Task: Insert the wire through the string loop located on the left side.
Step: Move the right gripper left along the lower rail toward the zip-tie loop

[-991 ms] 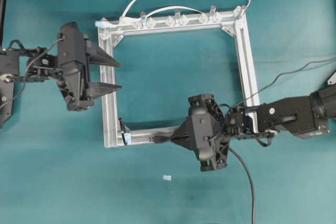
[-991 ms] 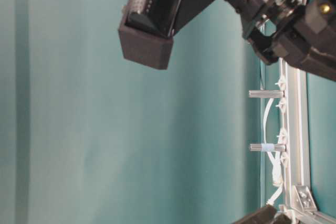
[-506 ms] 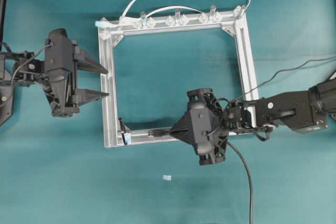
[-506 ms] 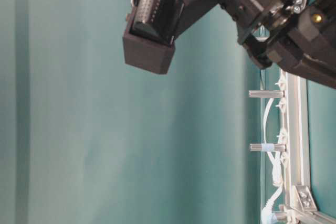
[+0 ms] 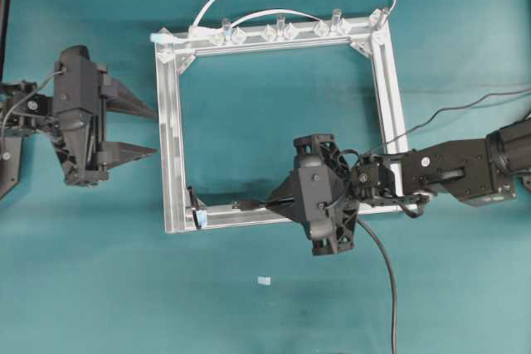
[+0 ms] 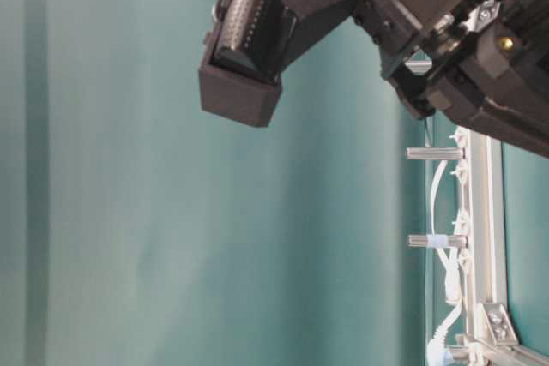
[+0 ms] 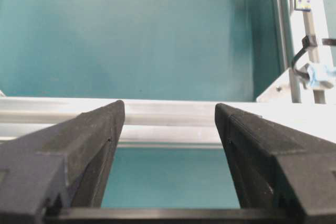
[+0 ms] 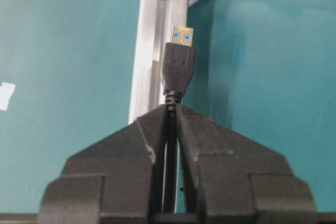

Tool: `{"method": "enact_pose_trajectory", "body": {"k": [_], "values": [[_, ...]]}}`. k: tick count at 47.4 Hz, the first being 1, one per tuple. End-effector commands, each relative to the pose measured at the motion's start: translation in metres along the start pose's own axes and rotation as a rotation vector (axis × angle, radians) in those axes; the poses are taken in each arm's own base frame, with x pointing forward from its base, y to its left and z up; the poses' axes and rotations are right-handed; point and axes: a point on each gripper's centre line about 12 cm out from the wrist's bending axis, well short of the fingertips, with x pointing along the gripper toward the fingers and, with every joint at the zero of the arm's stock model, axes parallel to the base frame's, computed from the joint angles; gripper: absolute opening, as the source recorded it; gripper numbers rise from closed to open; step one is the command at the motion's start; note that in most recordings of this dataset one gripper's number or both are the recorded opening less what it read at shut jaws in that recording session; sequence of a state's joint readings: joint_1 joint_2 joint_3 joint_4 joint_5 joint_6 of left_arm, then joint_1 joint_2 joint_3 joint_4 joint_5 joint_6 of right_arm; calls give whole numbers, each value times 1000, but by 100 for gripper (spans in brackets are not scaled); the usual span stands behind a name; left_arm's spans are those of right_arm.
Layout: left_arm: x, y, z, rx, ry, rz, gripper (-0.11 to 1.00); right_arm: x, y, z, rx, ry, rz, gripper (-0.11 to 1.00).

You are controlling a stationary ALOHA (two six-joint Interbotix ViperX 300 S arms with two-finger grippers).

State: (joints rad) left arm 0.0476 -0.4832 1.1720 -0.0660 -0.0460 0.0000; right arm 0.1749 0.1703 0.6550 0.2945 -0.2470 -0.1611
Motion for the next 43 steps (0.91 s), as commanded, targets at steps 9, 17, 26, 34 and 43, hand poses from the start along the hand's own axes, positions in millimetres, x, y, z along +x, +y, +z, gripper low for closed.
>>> {"method": "enact_pose_trajectory", "body": {"k": [9,17,26,34,43], "values": [[-10,-1,3,3,-24,-6,72,-8,1,23,1,-69,5,8],[-11,-1,2,3,-23,-6,72,-8,1,23,1,-69,5,8],[-11,-1,2,2,-23,-6,72,-8,1,23,1,-69,5,8],[-11,-1,2,3,-23,-7,72,-8,1,23,1,-70,5,8],[-11,-4,3,8,-25,-17,72,-8,2,24,-13,-80,7,8]]}}
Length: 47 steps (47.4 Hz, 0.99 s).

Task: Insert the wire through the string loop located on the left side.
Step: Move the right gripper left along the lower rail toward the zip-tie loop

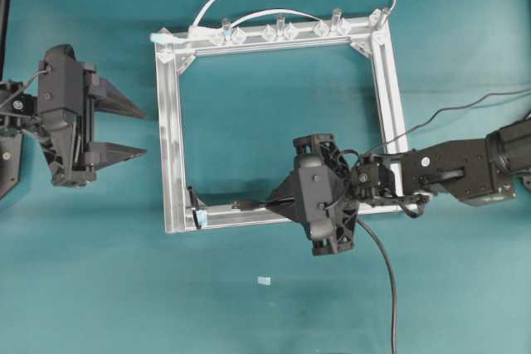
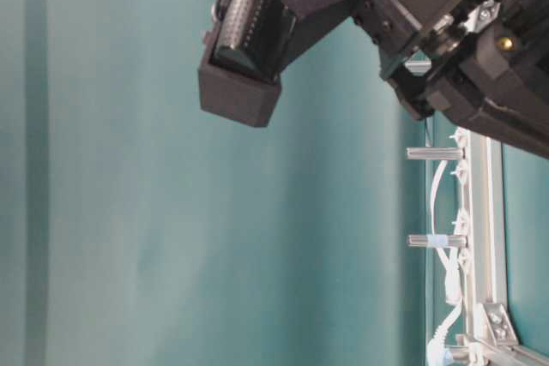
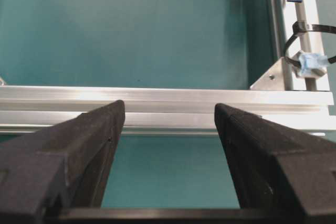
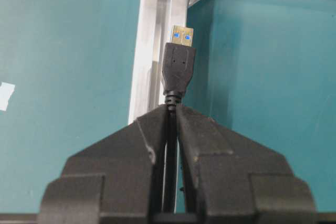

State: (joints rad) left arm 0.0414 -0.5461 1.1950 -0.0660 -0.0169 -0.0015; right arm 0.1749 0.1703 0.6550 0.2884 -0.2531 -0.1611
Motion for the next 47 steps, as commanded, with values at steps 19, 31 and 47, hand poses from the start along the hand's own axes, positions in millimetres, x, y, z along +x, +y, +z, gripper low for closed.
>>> {"method": "enact_pose_trajectory", "body": {"k": [19,31,47], "values": [[1,-14,1,21,4,-49,72,-8,1,27,-11,-98,3,8],[1,-21,-1,16,8,-71,72,-7,-1,28,-7,-118,-5,8],[0,-27,-3,32,40,-92,72,2,-1,32,-8,-127,-7,8]]}}
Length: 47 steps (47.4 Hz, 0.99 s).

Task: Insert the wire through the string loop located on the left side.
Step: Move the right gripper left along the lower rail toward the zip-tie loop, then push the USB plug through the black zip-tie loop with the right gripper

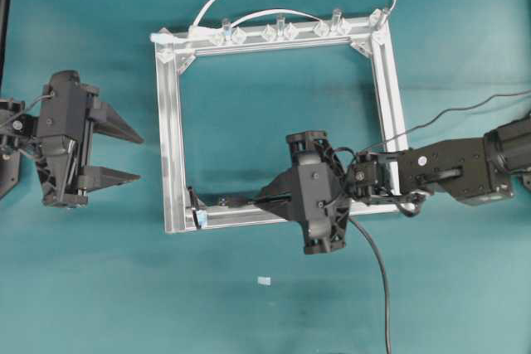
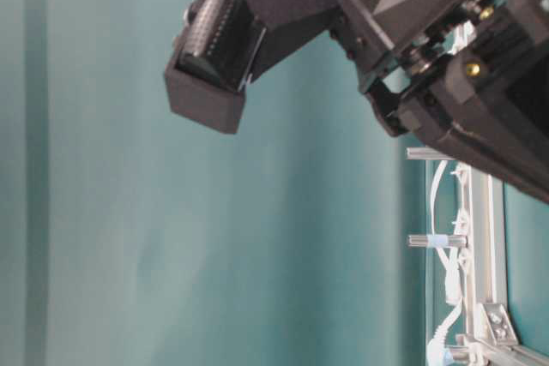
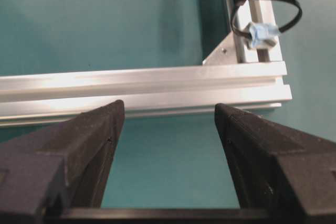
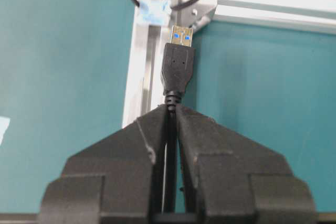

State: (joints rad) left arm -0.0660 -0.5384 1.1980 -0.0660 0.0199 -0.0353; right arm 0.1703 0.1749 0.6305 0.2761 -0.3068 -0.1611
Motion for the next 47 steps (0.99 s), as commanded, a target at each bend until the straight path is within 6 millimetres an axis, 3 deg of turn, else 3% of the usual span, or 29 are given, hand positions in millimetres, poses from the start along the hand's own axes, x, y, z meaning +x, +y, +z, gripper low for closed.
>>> {"method": "enact_pose_trajectory", "body": {"k": [1,47], "values": [[0,-3,6,0,-15,-9,72,1,0,18,0,-57,-1,8],[0,-4,7,2,-17,-11,71,29,1,28,-14,-76,0,8]]}}
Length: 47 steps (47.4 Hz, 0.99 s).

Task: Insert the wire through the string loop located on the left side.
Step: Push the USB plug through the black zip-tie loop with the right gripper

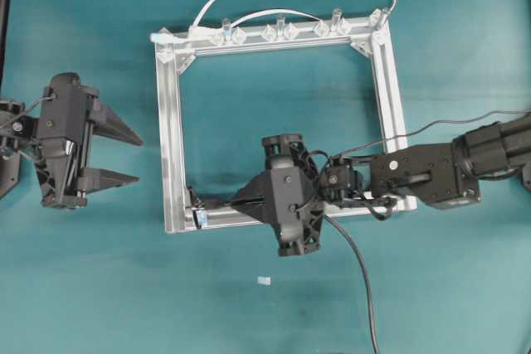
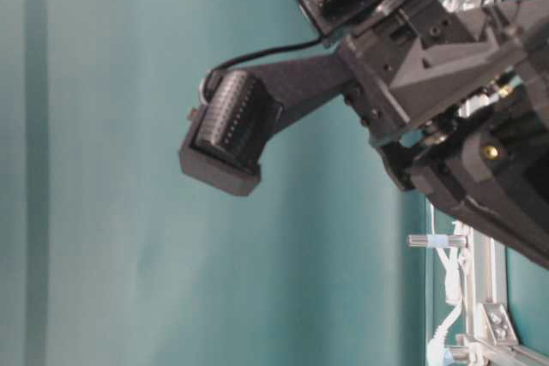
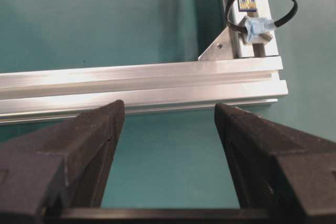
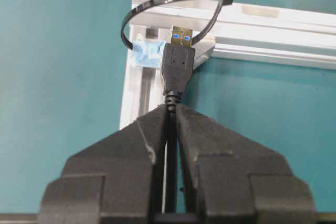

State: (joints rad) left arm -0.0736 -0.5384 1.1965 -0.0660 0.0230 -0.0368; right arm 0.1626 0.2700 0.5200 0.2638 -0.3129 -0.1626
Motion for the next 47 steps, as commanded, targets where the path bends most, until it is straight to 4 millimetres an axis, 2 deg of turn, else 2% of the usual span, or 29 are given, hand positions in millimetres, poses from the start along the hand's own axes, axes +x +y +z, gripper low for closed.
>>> {"method": "enact_pose_trajectory", "body": {"k": [1,47], "values": [[0,-2,7,-2,-19,-5,72,-1,0,19,-7,-55,2,8],[-1,-4,15,2,-36,-12,72,26,0,29,-6,-80,-1,8]]}}
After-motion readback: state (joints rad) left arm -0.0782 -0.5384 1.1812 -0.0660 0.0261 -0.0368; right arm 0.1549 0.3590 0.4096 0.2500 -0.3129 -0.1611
